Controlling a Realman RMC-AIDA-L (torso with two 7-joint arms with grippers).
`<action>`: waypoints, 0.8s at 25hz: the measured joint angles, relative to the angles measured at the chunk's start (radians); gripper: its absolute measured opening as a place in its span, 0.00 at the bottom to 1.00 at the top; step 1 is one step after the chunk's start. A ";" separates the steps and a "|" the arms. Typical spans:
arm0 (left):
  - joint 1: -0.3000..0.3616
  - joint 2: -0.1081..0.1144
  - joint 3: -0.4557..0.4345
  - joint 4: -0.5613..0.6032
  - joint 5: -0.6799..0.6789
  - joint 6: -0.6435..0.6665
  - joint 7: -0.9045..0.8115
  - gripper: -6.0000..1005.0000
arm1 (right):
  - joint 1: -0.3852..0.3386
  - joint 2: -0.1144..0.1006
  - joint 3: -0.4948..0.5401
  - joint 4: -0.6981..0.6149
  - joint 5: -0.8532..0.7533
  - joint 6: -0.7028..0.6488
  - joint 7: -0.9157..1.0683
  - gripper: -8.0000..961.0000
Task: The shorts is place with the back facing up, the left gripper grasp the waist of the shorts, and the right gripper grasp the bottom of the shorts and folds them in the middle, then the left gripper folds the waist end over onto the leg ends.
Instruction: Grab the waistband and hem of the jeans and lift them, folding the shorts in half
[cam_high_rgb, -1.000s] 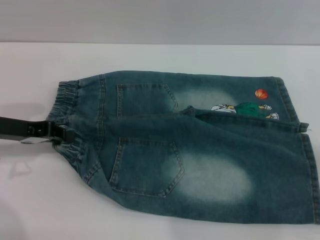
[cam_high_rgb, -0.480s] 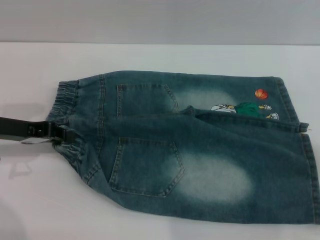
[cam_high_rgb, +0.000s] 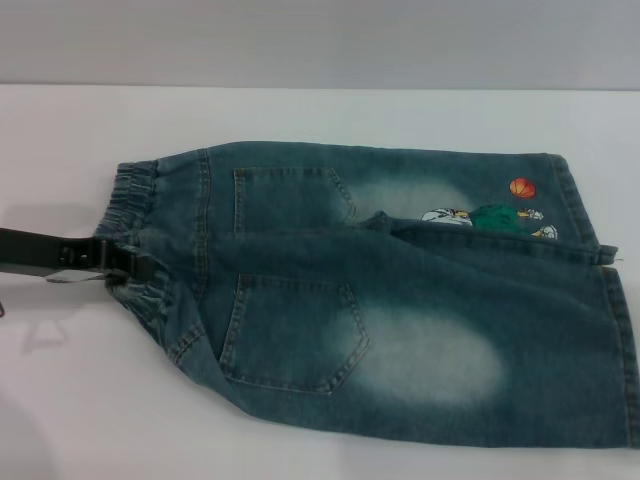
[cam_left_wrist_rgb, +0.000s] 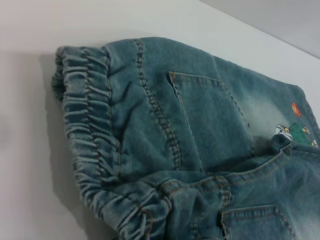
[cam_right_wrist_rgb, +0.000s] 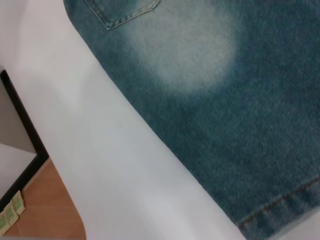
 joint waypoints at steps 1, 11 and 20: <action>-0.001 -0.001 0.000 0.000 0.000 0.000 0.000 0.08 | 0.002 0.001 -0.001 0.000 0.000 0.000 0.000 0.56; -0.004 -0.002 0.000 0.000 0.000 -0.001 0.000 0.08 | 0.011 0.005 -0.017 -0.004 0.000 -0.002 0.014 0.56; -0.005 -0.002 0.000 0.000 0.000 -0.003 -0.001 0.09 | 0.016 0.004 -0.039 -0.015 -0.011 -0.009 0.024 0.56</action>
